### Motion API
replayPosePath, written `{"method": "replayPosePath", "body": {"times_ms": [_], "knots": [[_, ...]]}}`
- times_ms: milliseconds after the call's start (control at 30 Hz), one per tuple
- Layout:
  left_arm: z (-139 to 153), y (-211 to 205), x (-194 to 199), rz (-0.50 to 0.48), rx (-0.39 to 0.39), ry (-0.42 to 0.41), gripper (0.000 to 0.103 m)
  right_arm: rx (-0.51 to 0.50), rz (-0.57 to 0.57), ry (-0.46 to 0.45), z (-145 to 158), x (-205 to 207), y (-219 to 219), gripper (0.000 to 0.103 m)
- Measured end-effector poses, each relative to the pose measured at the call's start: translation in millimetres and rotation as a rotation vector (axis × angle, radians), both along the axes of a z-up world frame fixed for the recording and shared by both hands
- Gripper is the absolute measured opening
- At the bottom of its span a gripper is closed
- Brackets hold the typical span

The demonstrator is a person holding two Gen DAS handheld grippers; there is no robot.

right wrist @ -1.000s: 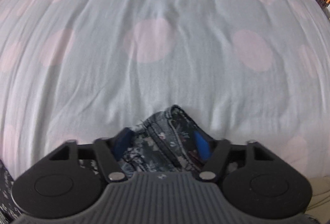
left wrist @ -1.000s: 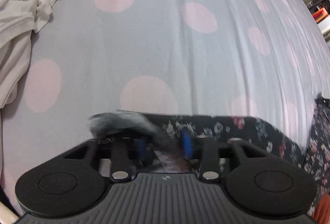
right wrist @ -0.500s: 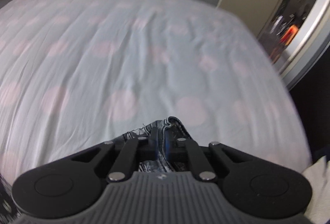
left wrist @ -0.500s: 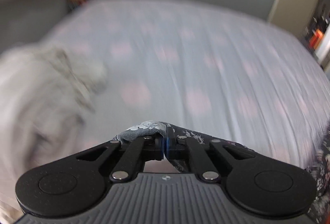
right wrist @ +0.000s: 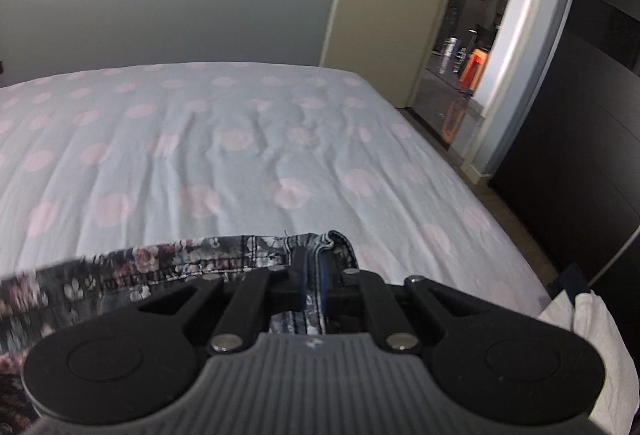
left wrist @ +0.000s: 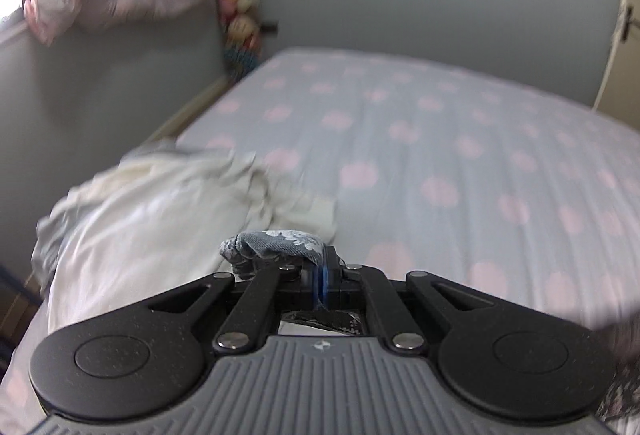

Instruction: Fold clothes

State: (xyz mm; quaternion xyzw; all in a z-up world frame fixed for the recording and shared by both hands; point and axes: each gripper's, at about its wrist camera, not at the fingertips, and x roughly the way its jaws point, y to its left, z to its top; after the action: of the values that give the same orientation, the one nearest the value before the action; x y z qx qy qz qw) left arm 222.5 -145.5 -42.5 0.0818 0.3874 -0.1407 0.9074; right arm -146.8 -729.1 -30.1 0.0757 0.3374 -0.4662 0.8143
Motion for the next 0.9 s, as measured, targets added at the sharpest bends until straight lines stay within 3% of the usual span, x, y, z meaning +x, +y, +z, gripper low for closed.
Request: {"method": "replayPosePath", "body": {"times_ms": [167, 367, 600, 667, 700, 733, 900], "knots": [[-26.2, -4.5, 7.4, 0.003, 0.089, 0.110, 0.001, -0.012, -0.012, 0.022, -17.8, 11.0, -12.9, 0.006], [-61.3, -36.9, 45.9, -0.011, 0.125, 0.213, 0.002, -0.016, -0.045, 0.098, -53.5, 42.2, -34.9, 0.005], [-88.2, -66.8, 92.8, -0.089, 0.070, 0.276, 0.023, 0.007, -0.111, 0.180, -99.1, 66.9, -70.1, 0.005], [-92.1, -69.1, 100.1, -0.116, 0.056, 0.277, 0.036, 0.015, -0.124, 0.197, -110.3, 71.2, -76.0, 0.005], [-93.2, -68.6, 103.5, -0.122, 0.047, 0.273, 0.056, 0.018, -0.130, 0.205, -115.8, 73.3, -78.7, 0.005], [-93.1, -65.7, 107.0, -0.116, 0.031, 0.264, 0.065, 0.021, -0.132, 0.213, -120.5, 75.0, -79.7, 0.005], [-115.3, -52.7, 112.4, -0.090, 0.010, 0.276, 0.066, 0.026, -0.144, 0.236, -137.2, 80.8, -83.0, 0.005]]}}
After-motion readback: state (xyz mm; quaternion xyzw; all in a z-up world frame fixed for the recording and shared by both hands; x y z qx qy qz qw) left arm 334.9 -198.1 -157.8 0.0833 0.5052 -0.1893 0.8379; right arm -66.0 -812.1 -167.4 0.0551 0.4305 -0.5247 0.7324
